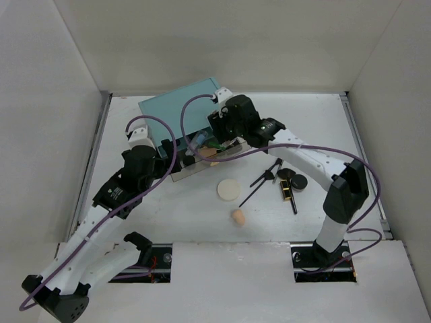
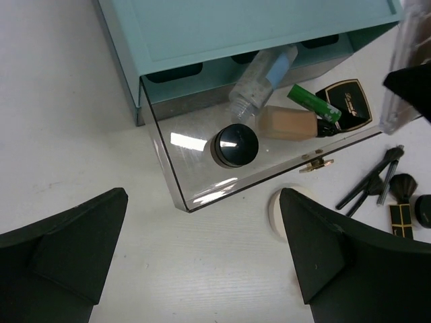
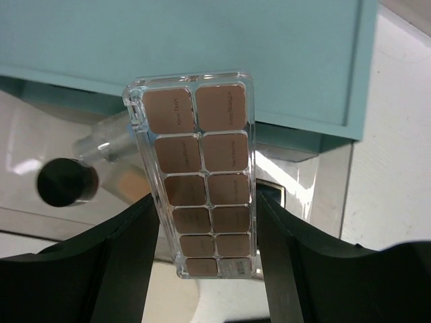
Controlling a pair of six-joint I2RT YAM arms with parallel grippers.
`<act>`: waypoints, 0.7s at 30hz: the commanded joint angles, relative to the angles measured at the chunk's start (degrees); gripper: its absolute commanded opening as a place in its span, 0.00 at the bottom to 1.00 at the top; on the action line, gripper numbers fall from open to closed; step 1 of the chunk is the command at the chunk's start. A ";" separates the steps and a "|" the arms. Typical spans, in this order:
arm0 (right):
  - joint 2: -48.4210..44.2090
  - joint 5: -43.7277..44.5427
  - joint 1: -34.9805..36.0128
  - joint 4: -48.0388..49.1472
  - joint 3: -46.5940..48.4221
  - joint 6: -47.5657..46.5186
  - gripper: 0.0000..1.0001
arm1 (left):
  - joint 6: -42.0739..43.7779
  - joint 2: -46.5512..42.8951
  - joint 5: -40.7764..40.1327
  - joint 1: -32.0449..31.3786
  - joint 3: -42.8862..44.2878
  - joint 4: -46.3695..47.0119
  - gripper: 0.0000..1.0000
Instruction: Organize the makeup
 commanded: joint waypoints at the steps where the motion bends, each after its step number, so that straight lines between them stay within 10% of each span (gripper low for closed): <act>1: 2.07 -2.64 0.08 7.39 3.62 -10.97 0.26 | 1.20 -0.78 0.06 1.27 -0.85 -0.44 1.00; 12: 1.64 -9.83 -0.27 8.19 -4.02 -19.07 0.45 | 1.90 -0.43 0.06 2.95 -1.12 -0.52 1.00; 21: 1.12 -14.24 -0.09 7.40 -5.08 -23.12 0.86 | 2.08 0.54 1.20 3.56 0.02 -0.52 1.00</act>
